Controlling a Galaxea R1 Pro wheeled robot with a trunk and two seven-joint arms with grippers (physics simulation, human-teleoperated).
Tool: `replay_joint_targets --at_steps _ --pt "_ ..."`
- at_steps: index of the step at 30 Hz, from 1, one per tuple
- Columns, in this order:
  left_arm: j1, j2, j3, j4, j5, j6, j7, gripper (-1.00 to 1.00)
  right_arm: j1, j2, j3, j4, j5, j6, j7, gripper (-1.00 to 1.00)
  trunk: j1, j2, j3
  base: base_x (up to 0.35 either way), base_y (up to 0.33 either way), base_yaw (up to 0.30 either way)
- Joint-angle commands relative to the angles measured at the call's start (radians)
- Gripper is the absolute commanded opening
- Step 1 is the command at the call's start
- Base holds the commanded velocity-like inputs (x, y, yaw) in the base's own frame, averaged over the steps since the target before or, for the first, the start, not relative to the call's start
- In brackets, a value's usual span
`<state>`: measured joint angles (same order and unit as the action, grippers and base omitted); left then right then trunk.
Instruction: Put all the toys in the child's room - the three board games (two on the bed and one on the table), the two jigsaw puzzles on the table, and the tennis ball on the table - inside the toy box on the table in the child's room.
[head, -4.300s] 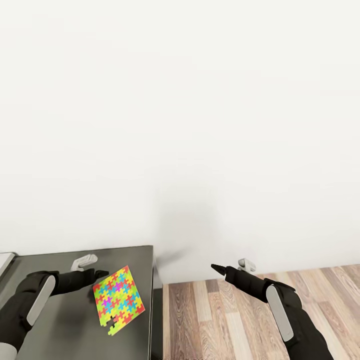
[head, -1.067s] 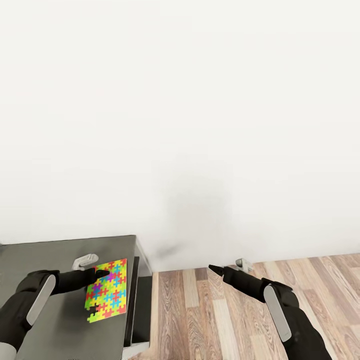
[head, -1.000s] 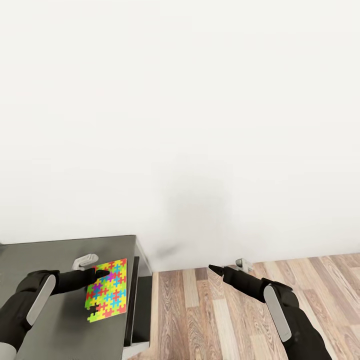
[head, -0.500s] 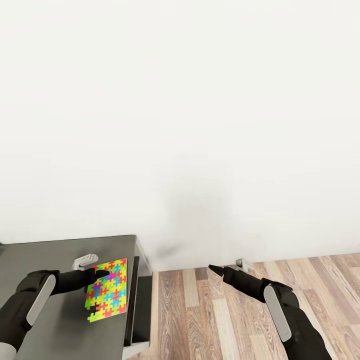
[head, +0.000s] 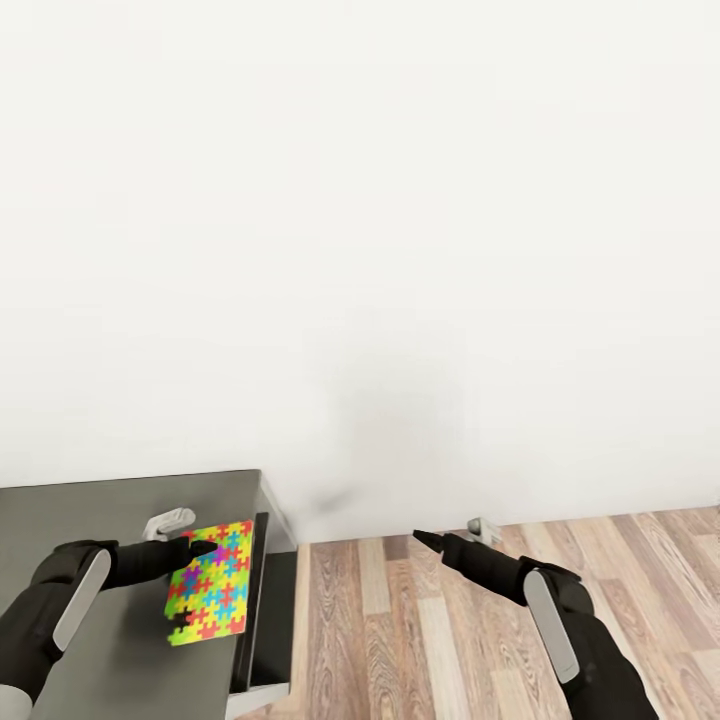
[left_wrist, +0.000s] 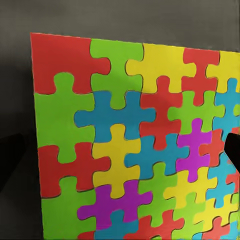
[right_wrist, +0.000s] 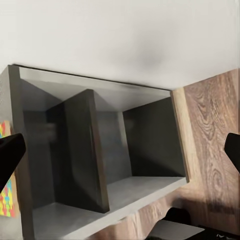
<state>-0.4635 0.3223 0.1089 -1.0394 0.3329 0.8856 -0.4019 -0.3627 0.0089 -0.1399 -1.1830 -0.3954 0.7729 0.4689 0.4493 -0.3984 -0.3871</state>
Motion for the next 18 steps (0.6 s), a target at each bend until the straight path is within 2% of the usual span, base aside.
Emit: replay_joint_targets --at_steps 1,14,18 --pt "0.000 0.000 0.001 -0.001 0.005 0.009 -0.005 1.00 -0.001 0.002 -0.003 0.000 -0.001 0.007 0.003 1.00 0.001 -0.002 -0.002 0.000 -0.207 0.000" --pt "0.002 0.001 0.003 -0.001 0.005 0.009 -0.006 1.00 -0.002 0.008 0.040 -0.014 -0.006 0.026 -0.010 1.00 0.001 -0.002 -0.002 0.000 -0.034 0.000" --pt "0.003 0.001 0.003 -0.001 0.004 0.009 -0.006 1.00 -0.002 0.025 0.043 -0.015 -0.003 0.029 -0.012 1.00 0.001 -0.002 -0.002 0.000 -0.001 0.000"
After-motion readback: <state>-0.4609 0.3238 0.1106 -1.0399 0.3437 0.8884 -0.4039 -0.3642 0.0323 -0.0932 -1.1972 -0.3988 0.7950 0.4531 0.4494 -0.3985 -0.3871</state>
